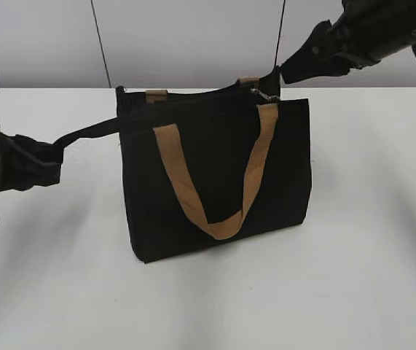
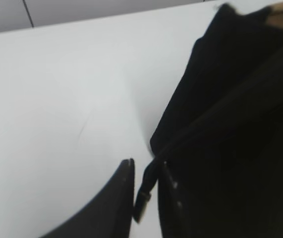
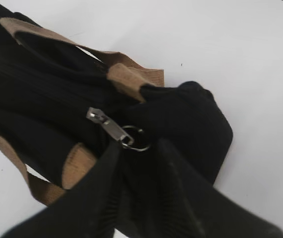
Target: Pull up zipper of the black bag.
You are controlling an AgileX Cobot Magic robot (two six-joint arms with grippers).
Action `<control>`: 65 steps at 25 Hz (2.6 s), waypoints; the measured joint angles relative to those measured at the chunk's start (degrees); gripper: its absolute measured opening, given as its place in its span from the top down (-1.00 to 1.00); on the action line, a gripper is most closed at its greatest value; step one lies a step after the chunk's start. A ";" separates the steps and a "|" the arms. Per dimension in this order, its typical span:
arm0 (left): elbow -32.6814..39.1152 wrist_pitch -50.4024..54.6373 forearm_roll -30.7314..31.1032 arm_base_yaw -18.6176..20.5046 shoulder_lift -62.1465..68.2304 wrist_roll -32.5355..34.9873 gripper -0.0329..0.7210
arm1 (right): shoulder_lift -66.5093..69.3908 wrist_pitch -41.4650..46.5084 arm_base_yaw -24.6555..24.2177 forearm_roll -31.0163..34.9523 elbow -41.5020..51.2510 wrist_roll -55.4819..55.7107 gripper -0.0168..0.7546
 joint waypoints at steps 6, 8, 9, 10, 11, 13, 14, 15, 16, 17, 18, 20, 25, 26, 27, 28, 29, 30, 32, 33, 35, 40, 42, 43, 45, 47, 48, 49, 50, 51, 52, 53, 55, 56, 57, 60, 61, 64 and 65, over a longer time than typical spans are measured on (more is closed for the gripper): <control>-1.18 10.82 -4.42 0.00 -3.00 -4.40 -0.11 | -2.71 4.67 0.00 -1.64 -0.06 2.51 -0.08; -2.73 16.62 -5.77 0.00 -4.77 -4.78 -0.19 | -3.37 6.37 0.00 -3.54 -0.06 5.00 -0.09; -3.37 19.76 -6.39 0.00 -5.73 -4.90 -0.21 | -3.84 6.86 0.08 -4.70 -0.06 6.50 -0.10; -4.04 22.25 -6.74 0.00 -6.54 -5.02 -0.21 | -4.24 7.40 0.31 -6.21 -0.06 7.80 -0.10; -4.53 24.90 -7.08 0.00 -7.60 -5.06 -0.22 | -4.76 7.70 0.73 -7.84 -0.06 9.42 -0.11; -4.74 29.11 -7.65 0.00 -9.83 -5.08 -0.22 | -5.97 8.14 2.12 -11.44 -0.06 12.43 -0.11; -4.86 31.05 -7.95 0.00 -10.78 -5.08 -0.22 | -6.51 8.54 2.94 -13.55 -0.06 14.30 -0.11; -4.90 33.36 -8.15 0.00 -11.99 -5.08 -0.22 | -7.10 8.84 4.05 -15.39 -0.06 16.20 -0.11; -4.97 35.64 -8.37 0.00 -13.29 -5.08 -0.22 | -7.84 9.02 5.15 -17.57 -0.06 18.07 -0.11; -4.97 37.51 -8.63 0.00 -14.46 -5.12 -0.22 | -8.55 9.03 5.96 -19.43 0.32 19.45 -0.11; -4.97 39.85 -8.84 0.00 -16.01 -5.12 -0.22 | -9.69 8.91 6.73 -20.76 1.06 20.73 -0.11; -4.97 44.27 -9.04 0.00 -19.56 -5.12 -0.22 | -12.65 8.43 7.53 -22.10 4.34 22.05 -0.11; -4.97 52.60 -9.17 0.00 -29.49 -5.15 -0.22 | -22.47 6.89 7.62 -23.21 15.12 23.53 -0.11; -4.97 54.68 -9.17 0.00 -33.01 -5.19 -0.22 | -25.19 6.89 7.62 -23.28 17.29 23.84 -0.11; -5.04 56.62 -9.17 0.00 -35.14 -5.19 -0.22 | -27.61 6.89 7.62 -23.46 19.31 24.09 -0.11; -5.04 58.07 -9.01 0.00 -36.76 -5.19 -0.22 | -30.57 6.89 7.62 -23.60 21.13 24.22 -0.11; -5.04 59.85 -8.75 0.00 -38.66 -5.19 -0.22 | -33.66 6.89 7.62 -23.62 22.54 24.37 -0.11; -5.04 61.46 -8.22 0.00 -40.67 -5.25 -0.22 | -36.75 6.99 7.62 -24.07 24.11 24.84 -0.11; -5.04 64.54 -6.42 0.00 -44.53 -5.37 -0.22 | -42.50 7.44 7.62 -25.44 26.57 26.72 -0.11; -5.04 66.28 -5.71 0.00 -46.61 -5.48 -0.22 | -45.69 7.92 7.62 -26.38 27.74 28.28 -0.11; -5.04 69.15 -4.62 0.00 -50.43 -5.54 -0.22 | -53.03 9.13 7.62 -28.97 29.68 31.70 -0.11; -5.04 74.12 -2.87 0.00 -59.72 -5.64 -0.22 | -66.70 13.90 7.62 -35.59 33.49 41.04 -0.11; -4.45 74.98 -2.67 0.00 -62.98 -5.64 -0.22 | -71.83 15.78 7.62 -37.89 35.67 44.39 -0.11; -3.92 75.41 -2.67 0.00 -64.60 -5.64 -0.22 | -74.56 16.65 7.62 -38.76 36.57 46.13 -0.11; -3.37 75.64 -2.62 0.00 -67.65 -5.64 -0.22 | -79.20 17.70 7.62 -40.56 38.54 48.86 -0.11; -3.37 75.58 -2.60 0.00 -69.67 -5.64 -0.22 | -83.35 17.91 7.62 -42.01 40.32 50.50 -0.11; -3.37 75.58 -2.55 0.00 -70.55 -5.64 -0.22 | -84.79 18.06 7.62 -42.59 41.35 50.80 -0.11; -3.32 75.58 -2.48 0.00 -71.07 -5.64 -0.22 | -86.24 18.07 7.62 -42.92 42.50 51.04 -0.11; -3.05 75.33 -2.35 0.00 -71.51 -5.64 -0.22 | -87.39 18.20 7.62 -43.05 43.47 51.20 -0.11; -2.64 74.86 -2.21 0.00 -71.68 -5.64 -0.22 | -88.07 18.59 7.62 -43.18 44.00 51.29 -0.09; -2.32 74.62 -2.20 0.00 -71.68 -5.64 -0.22 | -88.34 18.77 7.62 -43.45 44.15 51.34 -0.08; -2.17 74.49 -2.15 0.00 -71.68 -5.64 -0.22 | -88.35 18.77 7.62 -43.72 44.15 51.33 -0.06; -2.17 74.20 -2.01 0.00 -71.68 -5.64 -0.22 | -88.35 18.77 7.62 -44.55 44.15 51.41 -0.03; -2.17 74.13 -1.98 0.00 -71.68 -5.64 -0.22 | -88.35 18.77 7.62 -45.02 44.15 51.40 -0.02; -2.17 74.07 -1.98 0.00 -71.68 -5.64 -0.22 | -88.35 18.77 7.62 -45.55 44.15 51.40 -0.02; -2.17 74.01 -1.98 0.00 -71.68 -5.64 -0.22 | -88.35 18.77 7.62 -46.72 44.21 51.47 -0.02; -2.17 74.01 -1.98 0.00 -71.68 -5.64 -0.21 | -88.35 18.77 7.62 -46.92 44.21 51.47 -0.01; -2.17 73.96 -1.90 0.00 -71.68 -5.64 -0.17 | -88.35 18.77 7.62 -47.30 44.22 51.54 -0.01; -2.17 73.96 -1.90 0.00 -71.68 -5.64 -0.15 | -88.35 18.77 7.62 -47.39 44.22 51.54 -0.01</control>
